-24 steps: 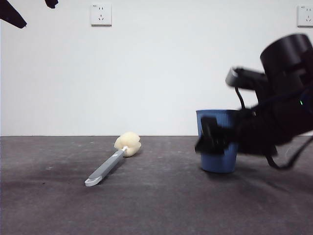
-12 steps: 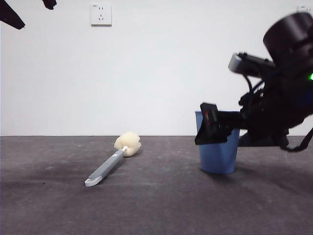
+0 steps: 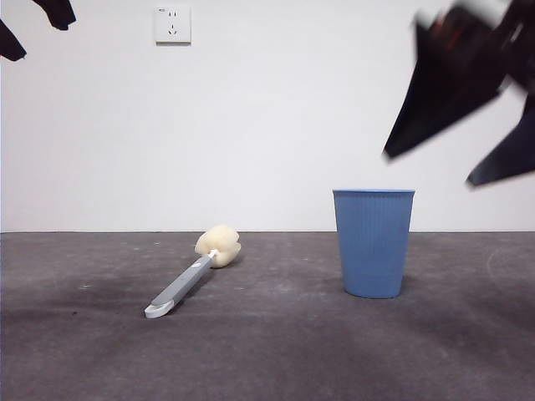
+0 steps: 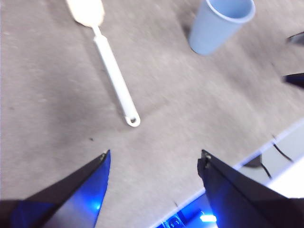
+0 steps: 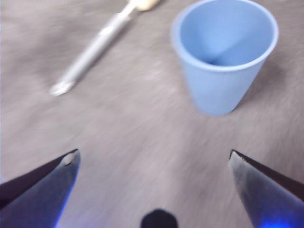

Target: Pick up the cup brush,pick up the cup,insert the brush into the cup,clean the cup,put the cup brush back,put the cup back to the fixed position on the table

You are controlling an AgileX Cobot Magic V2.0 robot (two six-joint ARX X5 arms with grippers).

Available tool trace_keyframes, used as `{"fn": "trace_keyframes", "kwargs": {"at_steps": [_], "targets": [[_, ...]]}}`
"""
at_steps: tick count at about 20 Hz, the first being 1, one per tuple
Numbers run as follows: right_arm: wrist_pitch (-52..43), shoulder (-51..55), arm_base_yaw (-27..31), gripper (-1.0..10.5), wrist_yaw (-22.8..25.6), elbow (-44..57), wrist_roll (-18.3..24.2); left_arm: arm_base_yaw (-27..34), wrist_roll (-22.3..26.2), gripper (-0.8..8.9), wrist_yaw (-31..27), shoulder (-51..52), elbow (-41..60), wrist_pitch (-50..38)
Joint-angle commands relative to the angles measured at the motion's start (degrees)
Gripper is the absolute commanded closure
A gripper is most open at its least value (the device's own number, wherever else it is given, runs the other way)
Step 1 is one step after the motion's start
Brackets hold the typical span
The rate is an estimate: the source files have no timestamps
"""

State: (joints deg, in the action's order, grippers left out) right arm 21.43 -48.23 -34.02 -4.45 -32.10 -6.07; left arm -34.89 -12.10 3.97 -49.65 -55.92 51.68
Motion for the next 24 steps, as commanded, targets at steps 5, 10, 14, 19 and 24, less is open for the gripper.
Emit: {"fn": "trace_keyframes", "kwargs": {"at_steps": [5,10,14,19,24], "targets": [[24.79,6.45,-2.73,4.1,-0.15,-16.39,-1.68,-0.02,3.26,5.0,7.32,0.02,0.37,0.33],[34.56,6.23,-3.34,6.7,-5.44,-21.16,-4.61,0.0,3.43,7.04,8.81,0.02,0.37,3.08],[37.81,6.08,-3.34,9.5,-7.58,-21.16,-4.44,0.0,4.52,8.22,8.87,0.02,0.37,3.76],[37.4,6.14,-3.32,9.5,-7.43,-21.18,-5.27,0.0,4.66,8.17,8.2,0.02,0.37,3.87],[37.42,6.14,-3.23,9.5,-7.37,-21.18,-5.25,0.0,4.66,8.16,8.2,0.02,0.37,2.78]]}}
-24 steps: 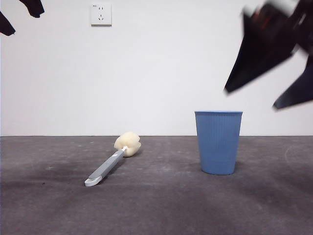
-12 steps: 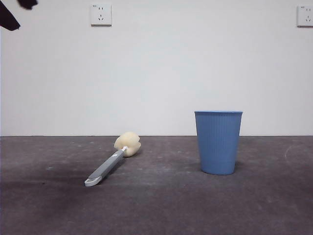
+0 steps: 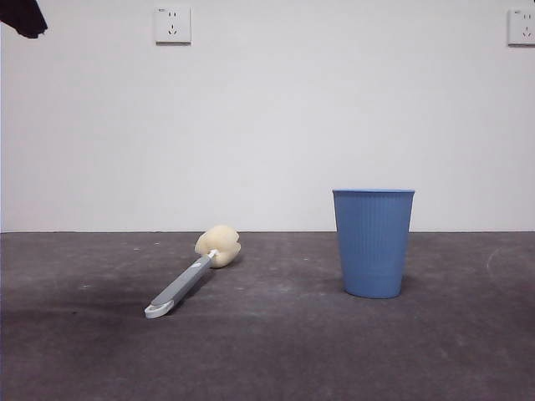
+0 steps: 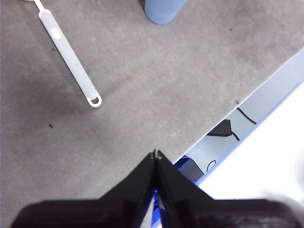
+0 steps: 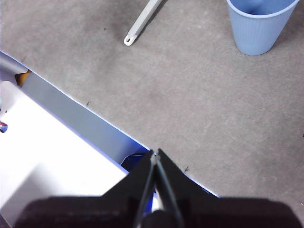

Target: Pick up the cup brush,pick up the cup,insert the brush into the cup,clean the cup,put the cup brush back,put the cup back to the fixed position on the table

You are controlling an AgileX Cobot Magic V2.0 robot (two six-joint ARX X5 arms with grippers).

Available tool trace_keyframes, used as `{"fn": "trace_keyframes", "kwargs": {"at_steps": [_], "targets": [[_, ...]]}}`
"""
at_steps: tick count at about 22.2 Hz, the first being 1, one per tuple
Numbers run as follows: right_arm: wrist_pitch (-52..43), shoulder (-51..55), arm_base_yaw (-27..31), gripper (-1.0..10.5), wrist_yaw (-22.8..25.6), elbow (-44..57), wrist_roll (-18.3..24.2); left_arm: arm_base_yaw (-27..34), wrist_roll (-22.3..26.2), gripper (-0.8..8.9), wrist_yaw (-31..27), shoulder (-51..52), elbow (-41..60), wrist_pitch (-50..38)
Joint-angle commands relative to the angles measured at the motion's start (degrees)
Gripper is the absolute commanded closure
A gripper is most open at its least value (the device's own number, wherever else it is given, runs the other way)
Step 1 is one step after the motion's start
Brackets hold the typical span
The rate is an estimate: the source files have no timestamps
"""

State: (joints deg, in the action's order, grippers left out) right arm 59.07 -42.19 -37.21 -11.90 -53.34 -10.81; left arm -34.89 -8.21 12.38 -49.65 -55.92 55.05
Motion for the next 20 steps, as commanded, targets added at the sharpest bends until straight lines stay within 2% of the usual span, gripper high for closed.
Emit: {"fn": "trace_keyframes", "kwargs": {"at_steps": [1,7,9,11,14,16,20], "targets": [[-0.22,0.11,-0.04,9.5,0.09,0.07,-0.5,0.0,0.76,8.16,-0.22,0.02,0.37,-0.59],[-0.24,0.11,-0.04,9.5,0.09,0.07,-0.5,0.24,0.76,8.17,-1.29,0.85,0.37,-2.12],[-0.24,0.11,-0.04,9.5,0.07,0.07,-0.5,2.29,0.9,8.17,-7.04,2.95,0.37,-5.31],[-0.22,0.11,-0.02,9.5,0.24,0.07,-0.5,6.82,4.15,8.17,-7.67,6.49,0.52,-12.85],[-0.22,0.22,-0.02,9.5,0.24,0.07,-0.5,15.89,9.2,8.17,-4.31,14.73,5.07,-31.32],[-0.22,0.22,-0.02,9.5,0.22,0.07,-0.5,21.64,10.21,8.17,-4.72,21.33,11.91,-43.89],[-0.22,0.22,-0.02,9.5,0.22,0.07,-0.5,29.2,11.74,8.17,-4.83,32.3,28.15,-57.59]]}}
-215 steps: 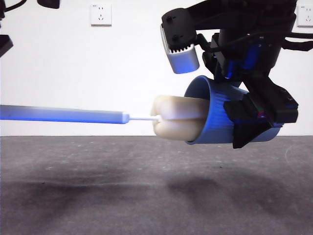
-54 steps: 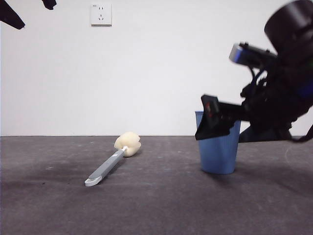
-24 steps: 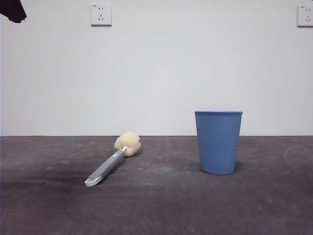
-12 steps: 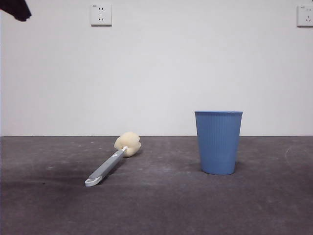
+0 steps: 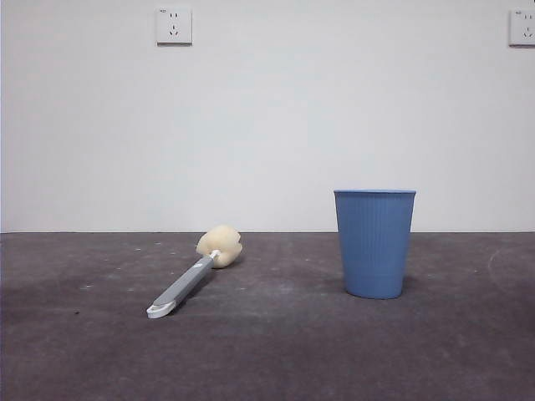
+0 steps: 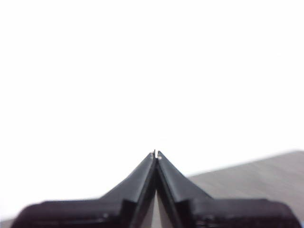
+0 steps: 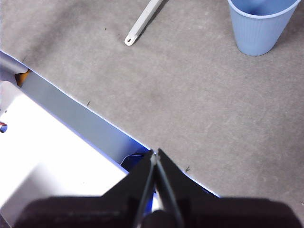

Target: Pick up the cup brush,pick up the cup,insert the brush into the cup,clean the cup,put the cup brush back,put the cup back to the fixed position on the table

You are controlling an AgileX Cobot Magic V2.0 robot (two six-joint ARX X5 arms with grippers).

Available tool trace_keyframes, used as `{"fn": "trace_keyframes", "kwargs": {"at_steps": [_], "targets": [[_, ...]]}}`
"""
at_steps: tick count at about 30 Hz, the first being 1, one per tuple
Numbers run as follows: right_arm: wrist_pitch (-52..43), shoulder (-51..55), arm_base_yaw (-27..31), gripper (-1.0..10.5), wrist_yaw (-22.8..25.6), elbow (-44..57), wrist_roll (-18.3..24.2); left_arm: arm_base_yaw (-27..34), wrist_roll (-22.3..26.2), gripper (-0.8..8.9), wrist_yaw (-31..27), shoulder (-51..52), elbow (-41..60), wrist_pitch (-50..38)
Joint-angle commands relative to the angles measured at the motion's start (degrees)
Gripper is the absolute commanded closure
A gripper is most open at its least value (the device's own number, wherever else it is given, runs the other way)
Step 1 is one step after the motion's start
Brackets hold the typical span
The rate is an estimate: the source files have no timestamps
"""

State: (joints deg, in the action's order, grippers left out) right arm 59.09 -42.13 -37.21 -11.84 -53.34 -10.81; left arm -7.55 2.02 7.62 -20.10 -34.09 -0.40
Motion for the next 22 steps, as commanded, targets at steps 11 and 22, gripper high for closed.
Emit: {"fn": "trace_keyframes", "kwargs": {"at_steps": [11,22], "targets": [[-0.24,0.15,-0.02,9.5,0.15,0.07,-0.5,5.18,0.7,8.17,-0.07,16.48,27.89,-3.02],[-0.24,0.15,-0.02,9.5,0.15,0.07,-0.5,5.77,-2.01,8.17,-0.11,19.85,33.9,3.08]]}}
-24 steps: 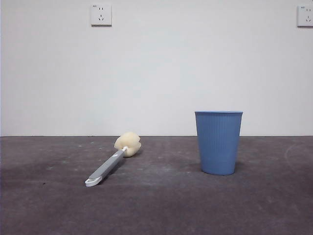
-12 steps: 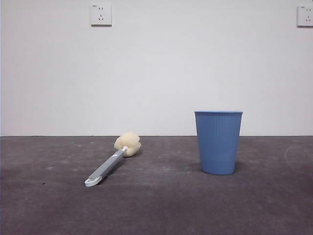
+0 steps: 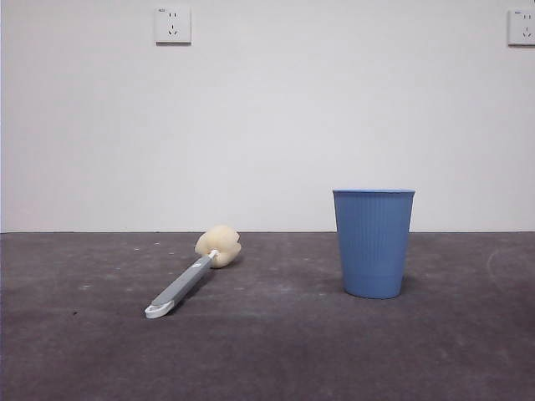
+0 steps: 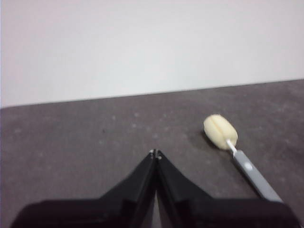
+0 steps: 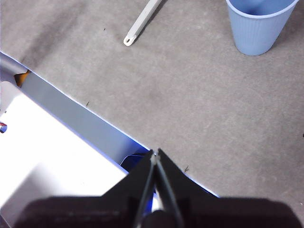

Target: Pick up the cup brush,pick up the cup,insert the brush into the cup,clean the cup,put the cup brush back,put the cup back to the fixed position on the table

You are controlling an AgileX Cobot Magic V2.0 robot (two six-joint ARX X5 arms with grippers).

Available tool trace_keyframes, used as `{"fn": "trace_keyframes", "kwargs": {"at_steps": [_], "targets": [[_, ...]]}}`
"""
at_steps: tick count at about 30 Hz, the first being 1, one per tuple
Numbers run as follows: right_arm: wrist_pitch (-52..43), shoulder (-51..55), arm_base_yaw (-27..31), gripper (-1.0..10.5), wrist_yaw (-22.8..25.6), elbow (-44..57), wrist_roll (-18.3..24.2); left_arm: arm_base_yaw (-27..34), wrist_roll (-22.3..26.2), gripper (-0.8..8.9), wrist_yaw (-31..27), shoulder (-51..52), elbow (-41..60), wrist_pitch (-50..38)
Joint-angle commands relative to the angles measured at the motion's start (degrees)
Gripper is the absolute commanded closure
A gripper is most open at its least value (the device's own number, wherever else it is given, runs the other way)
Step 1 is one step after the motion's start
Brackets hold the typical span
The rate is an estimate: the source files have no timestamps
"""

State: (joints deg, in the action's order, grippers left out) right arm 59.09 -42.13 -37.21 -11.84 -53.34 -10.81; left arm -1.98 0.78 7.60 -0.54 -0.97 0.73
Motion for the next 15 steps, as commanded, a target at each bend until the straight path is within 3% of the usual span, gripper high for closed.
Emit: {"fn": "trace_keyframes", "kwargs": {"at_steps": [1,5,15], "targets": [[-0.24,0.15,-0.02,9.5,0.17,0.07,-0.5,0.22,-0.79,8.17,-0.07,0.33,0.79,3.26],[-0.24,0.15,-0.02,9.5,0.17,0.07,-0.5,0.2,-1.14,8.16,0.02,0.35,0.72,9.79],[-0.24,0.15,-0.02,9.5,0.17,0.07,-0.5,0.2,-1.16,8.17,0.04,0.33,0.72,9.33]]}}
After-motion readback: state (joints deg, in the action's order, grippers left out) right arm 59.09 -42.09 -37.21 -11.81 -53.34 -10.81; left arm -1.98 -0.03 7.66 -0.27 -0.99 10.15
